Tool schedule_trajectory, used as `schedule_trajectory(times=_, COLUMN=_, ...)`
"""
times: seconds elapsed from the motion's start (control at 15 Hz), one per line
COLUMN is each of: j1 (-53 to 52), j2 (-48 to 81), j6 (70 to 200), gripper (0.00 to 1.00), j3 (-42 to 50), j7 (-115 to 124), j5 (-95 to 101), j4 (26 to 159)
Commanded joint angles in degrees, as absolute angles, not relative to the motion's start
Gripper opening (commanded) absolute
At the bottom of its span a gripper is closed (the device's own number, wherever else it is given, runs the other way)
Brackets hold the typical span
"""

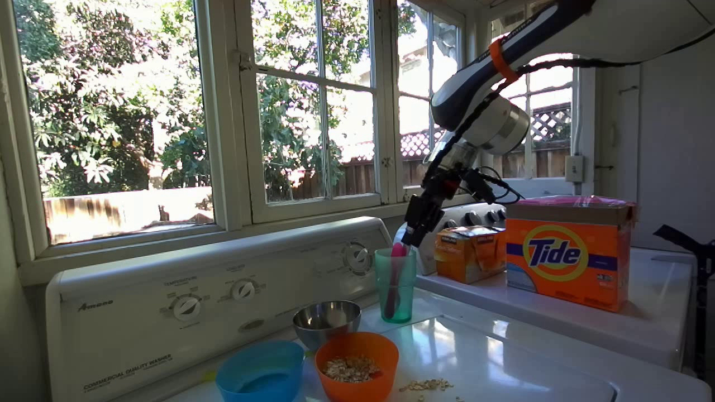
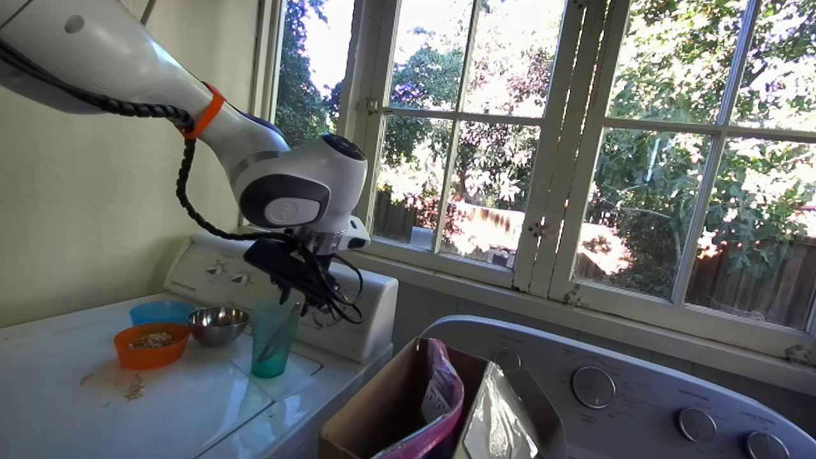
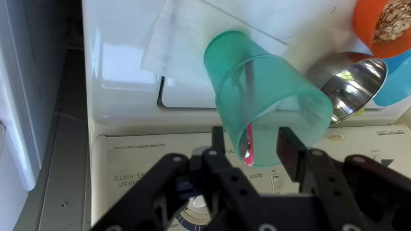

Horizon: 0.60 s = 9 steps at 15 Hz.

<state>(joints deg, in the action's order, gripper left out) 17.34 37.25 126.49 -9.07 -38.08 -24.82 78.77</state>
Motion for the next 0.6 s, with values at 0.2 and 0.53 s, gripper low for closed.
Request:
schedule_trajectory(times=0.2, j1=16.7, j2=37.0, j6=125.1, gripper=0.43, j3=-8.4, j7=-37.9, j5=-24.0, j4=78.7)
schedule_trajectory(times=0.53, j1=16.3, j2=37.1, j6=125.3, gripper=0.33, j3=-8.4, j7=-38.1, j5=-24.0, j4=78.7)
